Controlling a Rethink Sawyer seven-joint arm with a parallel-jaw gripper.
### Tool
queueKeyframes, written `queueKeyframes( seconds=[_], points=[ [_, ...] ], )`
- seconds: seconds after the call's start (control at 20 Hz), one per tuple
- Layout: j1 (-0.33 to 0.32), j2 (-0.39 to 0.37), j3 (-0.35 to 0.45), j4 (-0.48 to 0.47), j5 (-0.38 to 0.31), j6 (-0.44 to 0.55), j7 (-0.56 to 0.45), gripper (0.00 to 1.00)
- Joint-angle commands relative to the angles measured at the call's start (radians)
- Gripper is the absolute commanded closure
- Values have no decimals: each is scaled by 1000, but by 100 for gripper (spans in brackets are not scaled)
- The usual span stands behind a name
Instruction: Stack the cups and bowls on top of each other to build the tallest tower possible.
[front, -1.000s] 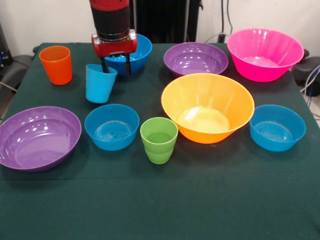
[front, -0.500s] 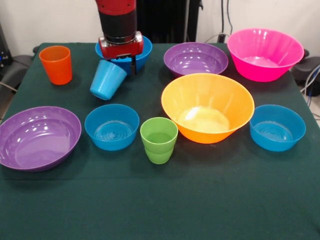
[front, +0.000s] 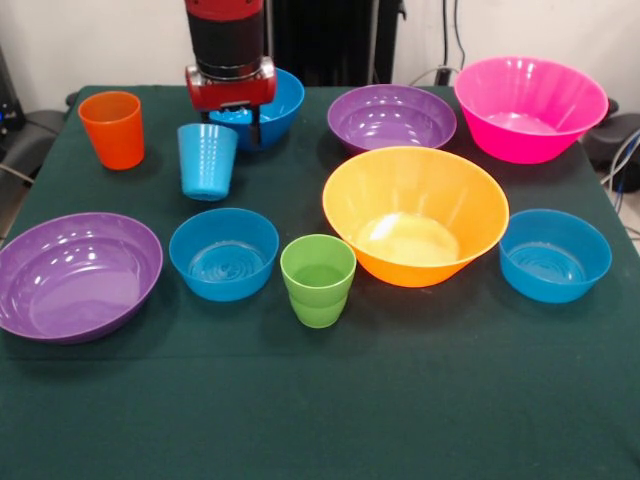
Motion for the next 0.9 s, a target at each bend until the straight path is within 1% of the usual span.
queueKeyframes(
  seconds=[0.05, 0.35, 0.55, 0.7, 0.9],
  points=[
    [47, -32, 8, -39, -68, 52, -35, 0],
    [52, -51, 14, -39, -73, 5, -18, 0],
    [26, -34, 50, -27, -55, -43, -7, 0],
    [16, -14, 68, -24, -57, -87, 2, 0],
    [9, 2, 80, -23, -56, -103, 1, 0]
  ],
)
